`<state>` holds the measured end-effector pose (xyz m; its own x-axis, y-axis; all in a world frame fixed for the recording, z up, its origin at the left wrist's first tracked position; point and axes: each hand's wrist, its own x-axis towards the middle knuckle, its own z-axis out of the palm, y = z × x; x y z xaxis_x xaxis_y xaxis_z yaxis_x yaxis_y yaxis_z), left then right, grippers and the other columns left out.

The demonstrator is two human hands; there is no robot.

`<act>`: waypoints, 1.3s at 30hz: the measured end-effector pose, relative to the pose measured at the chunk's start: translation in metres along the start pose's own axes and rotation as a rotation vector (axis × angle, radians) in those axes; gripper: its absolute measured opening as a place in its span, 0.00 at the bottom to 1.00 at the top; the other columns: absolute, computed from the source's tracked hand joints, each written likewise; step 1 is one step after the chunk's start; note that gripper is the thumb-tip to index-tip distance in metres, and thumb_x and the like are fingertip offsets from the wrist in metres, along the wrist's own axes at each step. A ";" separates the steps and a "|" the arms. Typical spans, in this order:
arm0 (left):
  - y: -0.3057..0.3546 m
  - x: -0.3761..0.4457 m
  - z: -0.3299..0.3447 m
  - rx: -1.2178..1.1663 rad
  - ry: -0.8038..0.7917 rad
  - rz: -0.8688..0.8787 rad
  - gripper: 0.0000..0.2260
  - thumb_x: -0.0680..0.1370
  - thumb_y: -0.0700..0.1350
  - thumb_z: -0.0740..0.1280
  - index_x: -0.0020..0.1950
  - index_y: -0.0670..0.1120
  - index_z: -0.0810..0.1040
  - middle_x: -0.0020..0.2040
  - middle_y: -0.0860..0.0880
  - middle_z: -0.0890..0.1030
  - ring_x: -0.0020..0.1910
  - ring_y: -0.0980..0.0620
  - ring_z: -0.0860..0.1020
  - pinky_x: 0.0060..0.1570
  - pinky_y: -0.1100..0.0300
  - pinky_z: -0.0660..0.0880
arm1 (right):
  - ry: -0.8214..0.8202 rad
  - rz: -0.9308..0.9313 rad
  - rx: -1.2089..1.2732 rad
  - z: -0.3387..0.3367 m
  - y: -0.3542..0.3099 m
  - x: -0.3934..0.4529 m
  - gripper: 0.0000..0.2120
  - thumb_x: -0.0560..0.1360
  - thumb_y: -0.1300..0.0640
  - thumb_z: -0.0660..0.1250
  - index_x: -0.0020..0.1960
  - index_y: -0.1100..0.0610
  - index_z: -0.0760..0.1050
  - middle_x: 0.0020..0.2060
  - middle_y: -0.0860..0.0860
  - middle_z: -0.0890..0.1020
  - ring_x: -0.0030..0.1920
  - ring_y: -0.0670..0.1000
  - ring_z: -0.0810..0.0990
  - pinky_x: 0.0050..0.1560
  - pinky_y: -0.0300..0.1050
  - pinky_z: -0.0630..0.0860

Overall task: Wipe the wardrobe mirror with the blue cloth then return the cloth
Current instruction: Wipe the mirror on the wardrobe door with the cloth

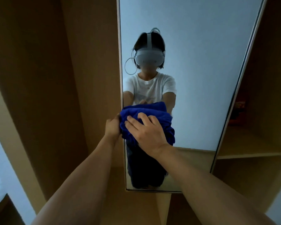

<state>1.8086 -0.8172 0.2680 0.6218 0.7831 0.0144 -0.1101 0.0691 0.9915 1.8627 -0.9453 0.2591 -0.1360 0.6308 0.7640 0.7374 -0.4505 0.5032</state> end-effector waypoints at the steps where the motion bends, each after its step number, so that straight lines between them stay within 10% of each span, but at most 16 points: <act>1: -0.001 0.000 0.000 -0.010 0.005 -0.010 0.10 0.81 0.44 0.57 0.50 0.41 0.75 0.41 0.44 0.79 0.39 0.49 0.77 0.35 0.59 0.75 | -0.006 0.005 -0.006 0.005 -0.006 -0.007 0.18 0.75 0.61 0.54 0.57 0.54 0.80 0.56 0.50 0.82 0.55 0.55 0.71 0.47 0.49 0.70; 15: -0.005 0.007 0.001 -0.057 0.042 -0.041 0.26 0.68 0.55 0.63 0.61 0.41 0.75 0.54 0.42 0.81 0.47 0.46 0.78 0.38 0.56 0.71 | -0.220 -0.048 -0.011 0.016 -0.035 -0.052 0.20 0.70 0.55 0.57 0.57 0.50 0.80 0.56 0.47 0.82 0.56 0.53 0.74 0.50 0.47 0.65; 27: -0.043 0.006 -0.002 0.079 0.054 -0.035 0.25 0.78 0.63 0.56 0.58 0.42 0.71 0.53 0.45 0.77 0.52 0.47 0.76 0.53 0.54 0.74 | -0.105 0.023 0.014 0.036 -0.055 -0.075 0.17 0.73 0.56 0.61 0.59 0.52 0.79 0.58 0.49 0.81 0.56 0.55 0.69 0.49 0.47 0.66; 32: -0.050 0.008 -0.002 0.104 0.065 0.034 0.49 0.62 0.78 0.51 0.61 0.38 0.75 0.53 0.39 0.80 0.47 0.44 0.80 0.39 0.58 0.73 | -0.243 0.009 0.010 0.042 -0.073 -0.101 0.22 0.66 0.55 0.69 0.60 0.52 0.79 0.59 0.48 0.80 0.56 0.55 0.68 0.51 0.48 0.64; 39: -0.057 0.010 0.003 0.129 0.098 0.094 0.32 0.75 0.69 0.53 0.48 0.41 0.79 0.38 0.46 0.77 0.36 0.51 0.73 0.37 0.58 0.69 | -0.354 0.065 0.082 0.049 -0.091 -0.122 0.28 0.61 0.55 0.77 0.61 0.52 0.79 0.60 0.47 0.80 0.56 0.55 0.69 0.51 0.49 0.66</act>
<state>1.8235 -0.8151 0.2123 0.5346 0.8390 0.1011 -0.0593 -0.0821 0.9949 1.8449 -0.9505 0.1003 0.1396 0.7886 0.5988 0.7898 -0.4535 0.4130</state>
